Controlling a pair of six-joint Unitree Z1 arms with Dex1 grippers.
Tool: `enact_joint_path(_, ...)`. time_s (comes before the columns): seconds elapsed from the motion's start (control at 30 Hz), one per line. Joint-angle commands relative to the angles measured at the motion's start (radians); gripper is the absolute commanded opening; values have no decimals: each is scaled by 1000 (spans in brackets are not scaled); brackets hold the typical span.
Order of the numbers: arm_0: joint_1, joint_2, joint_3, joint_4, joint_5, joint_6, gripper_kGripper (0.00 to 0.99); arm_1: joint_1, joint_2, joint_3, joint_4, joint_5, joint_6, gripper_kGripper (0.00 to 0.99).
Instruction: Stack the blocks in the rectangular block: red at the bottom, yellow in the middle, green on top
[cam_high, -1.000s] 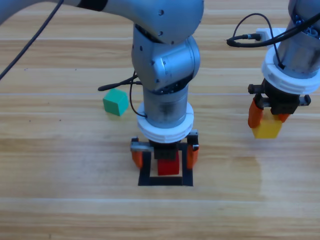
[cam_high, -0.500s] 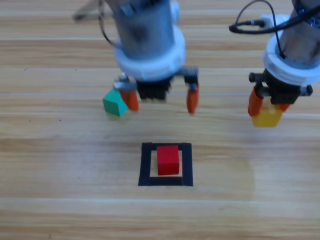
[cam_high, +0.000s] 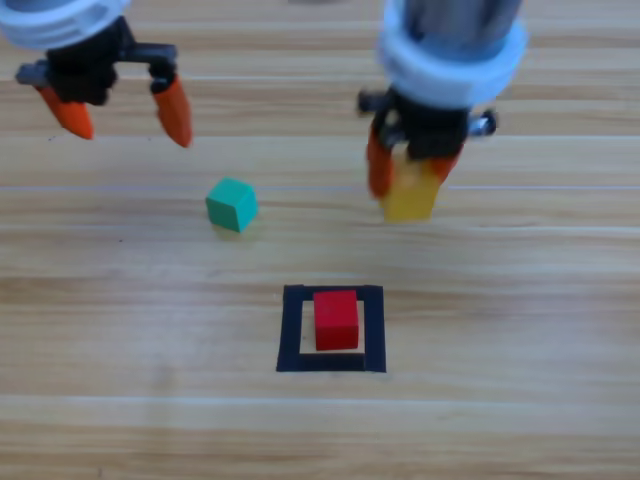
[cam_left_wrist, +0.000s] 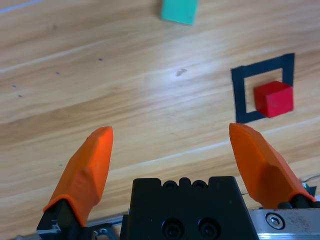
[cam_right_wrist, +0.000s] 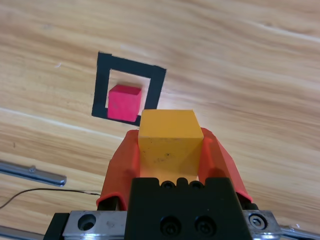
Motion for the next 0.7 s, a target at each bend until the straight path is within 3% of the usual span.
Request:
enact_joint_path(0.03, 154, -34, 29, -4, -13, 85, 990, 82, 174, -43, 14, -8, 11, 190)
enact_joint_path(0.17, 206, -36, 36, -6, -44, 128, 990, 82, 211, -71, 13, 1, 28, 190)
enact_joint_path(0.7, 207, -22, 107, -67, -79, 155, 990, 110, 272, -143, 14, 33, 178, 190)
